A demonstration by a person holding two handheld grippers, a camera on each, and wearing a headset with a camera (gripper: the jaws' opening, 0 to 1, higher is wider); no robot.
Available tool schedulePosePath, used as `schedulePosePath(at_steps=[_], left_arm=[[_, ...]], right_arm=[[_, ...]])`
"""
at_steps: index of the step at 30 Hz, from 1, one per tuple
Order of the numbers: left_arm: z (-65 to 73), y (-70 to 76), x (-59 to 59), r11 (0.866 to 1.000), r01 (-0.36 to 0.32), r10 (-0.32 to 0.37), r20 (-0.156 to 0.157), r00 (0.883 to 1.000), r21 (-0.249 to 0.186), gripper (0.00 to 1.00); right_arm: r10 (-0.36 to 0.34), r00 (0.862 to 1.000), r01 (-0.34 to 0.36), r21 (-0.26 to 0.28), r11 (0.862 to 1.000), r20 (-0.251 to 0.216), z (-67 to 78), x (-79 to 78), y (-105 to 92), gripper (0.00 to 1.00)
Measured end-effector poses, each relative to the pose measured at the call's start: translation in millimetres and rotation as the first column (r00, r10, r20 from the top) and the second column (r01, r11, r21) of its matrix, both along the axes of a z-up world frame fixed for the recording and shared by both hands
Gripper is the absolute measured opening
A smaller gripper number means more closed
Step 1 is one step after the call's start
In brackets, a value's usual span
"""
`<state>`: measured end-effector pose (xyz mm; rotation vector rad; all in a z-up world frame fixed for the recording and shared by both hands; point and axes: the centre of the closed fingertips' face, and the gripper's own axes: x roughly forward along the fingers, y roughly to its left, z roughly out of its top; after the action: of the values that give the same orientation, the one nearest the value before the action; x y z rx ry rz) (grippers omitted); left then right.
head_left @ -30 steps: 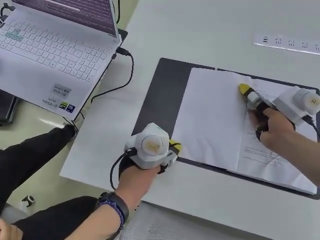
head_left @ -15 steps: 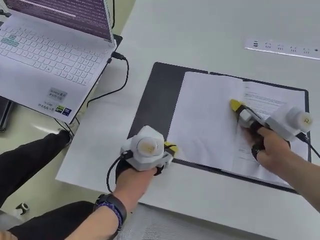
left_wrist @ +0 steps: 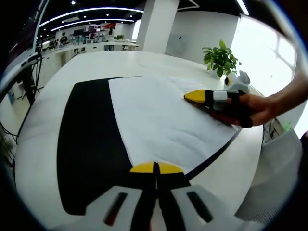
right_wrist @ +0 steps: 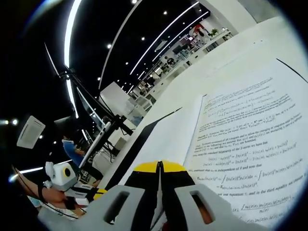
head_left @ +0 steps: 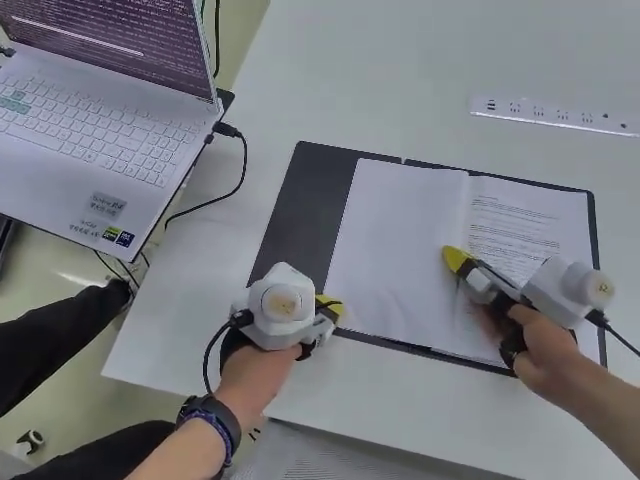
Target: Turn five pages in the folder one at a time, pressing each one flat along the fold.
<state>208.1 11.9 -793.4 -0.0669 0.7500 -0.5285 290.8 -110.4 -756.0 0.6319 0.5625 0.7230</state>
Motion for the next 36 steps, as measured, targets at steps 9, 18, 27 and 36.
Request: schedulePosePath(at_steps=[9, 18, 27, 36], left_arm=[[0.7, -0.6, -1.1, 1.000, -0.013, 0.013, 0.007, 1.000, -0.007, 0.00], [1.0, -0.8, -2.7, 1.000, -0.012, 0.012, 0.009, 1.000, -0.012, 0.00], [2.5, -0.3, -3.2, 1.000, -0.016, 0.016, 0.014, 1.000, -0.023, 0.00], [3.1, 0.1, -3.8, 1.000, 0.000, 0.001, 0.024, 1.000, -0.009, 0.00]], right_arm=[[0.047, 0.999, -0.047, -0.005, 0.999, -0.014, -1.9, -27.0, 1.7, 0.00], [0.076, 0.997, -0.076, -0.016, 0.997, -0.024, -9.7, -36.5, -0.4, 0.00], [0.085, 0.996, -0.085, -0.017, 0.996, -0.035, -16.8, -51.2, -2.6, 0.00], [0.089, 0.995, -0.090, -0.018, 0.996, -0.043, -19.8, -64.1, -1.8, 0.00]])
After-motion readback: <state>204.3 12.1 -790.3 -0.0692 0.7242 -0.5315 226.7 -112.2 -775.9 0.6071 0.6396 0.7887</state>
